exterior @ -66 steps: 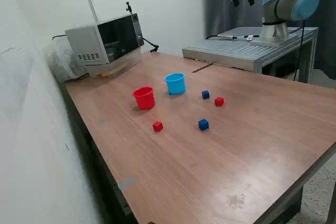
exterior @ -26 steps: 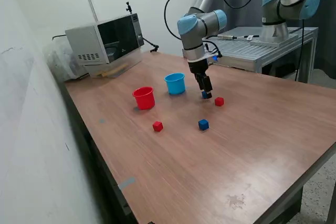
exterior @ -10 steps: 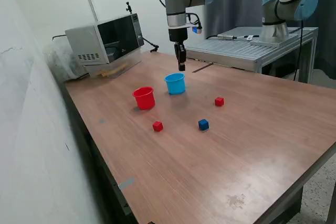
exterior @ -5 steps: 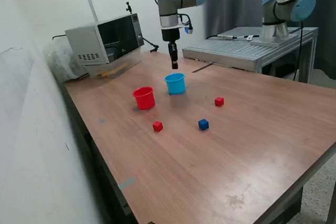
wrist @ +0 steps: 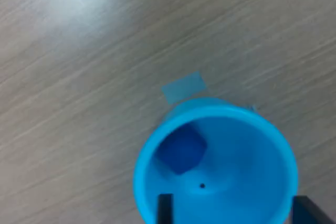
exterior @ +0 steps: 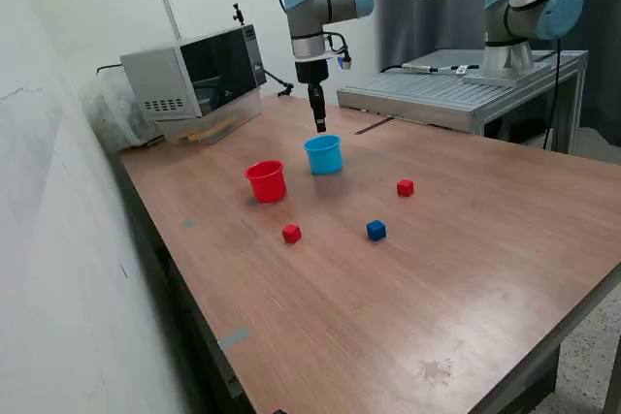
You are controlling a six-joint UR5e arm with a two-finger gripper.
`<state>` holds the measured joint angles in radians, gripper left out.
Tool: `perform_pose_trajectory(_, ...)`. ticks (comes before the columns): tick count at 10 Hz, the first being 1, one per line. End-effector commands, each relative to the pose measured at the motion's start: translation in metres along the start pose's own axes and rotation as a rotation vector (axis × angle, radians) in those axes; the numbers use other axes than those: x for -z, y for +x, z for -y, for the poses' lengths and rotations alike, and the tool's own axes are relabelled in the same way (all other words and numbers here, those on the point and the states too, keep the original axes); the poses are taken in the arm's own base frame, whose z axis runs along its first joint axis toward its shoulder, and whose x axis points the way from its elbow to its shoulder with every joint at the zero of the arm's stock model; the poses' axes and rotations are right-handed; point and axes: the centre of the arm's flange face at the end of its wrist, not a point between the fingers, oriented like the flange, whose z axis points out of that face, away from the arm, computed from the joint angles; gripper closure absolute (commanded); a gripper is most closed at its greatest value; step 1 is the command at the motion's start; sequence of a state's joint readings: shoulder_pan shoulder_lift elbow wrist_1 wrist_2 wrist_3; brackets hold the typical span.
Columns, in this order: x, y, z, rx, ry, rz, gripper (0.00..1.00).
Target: Place red objects in the red bin, and blue objects in the blue bin.
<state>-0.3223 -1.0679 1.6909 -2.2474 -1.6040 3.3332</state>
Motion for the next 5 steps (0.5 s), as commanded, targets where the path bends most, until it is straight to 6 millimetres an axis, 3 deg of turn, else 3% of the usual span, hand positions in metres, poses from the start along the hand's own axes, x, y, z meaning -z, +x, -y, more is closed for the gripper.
perform_pose_trajectory(1, 0.004, 0.009, 0.001, 0.033, 0.019, 0.002, 0.0)
perform_pose_trajectory(2, 0.01, 0.024, 0.011, 0.07, 0.032, -0.003, 0.0)
perform_pose_trajectory(4, 0.024, 0.121, 0.08, 0.37, 0.078, -0.005, 0.0)
perform_pose_trajectory(5, 0.028, 0.146, 0.099, 0.423, 0.077, -0.02, 0.0)
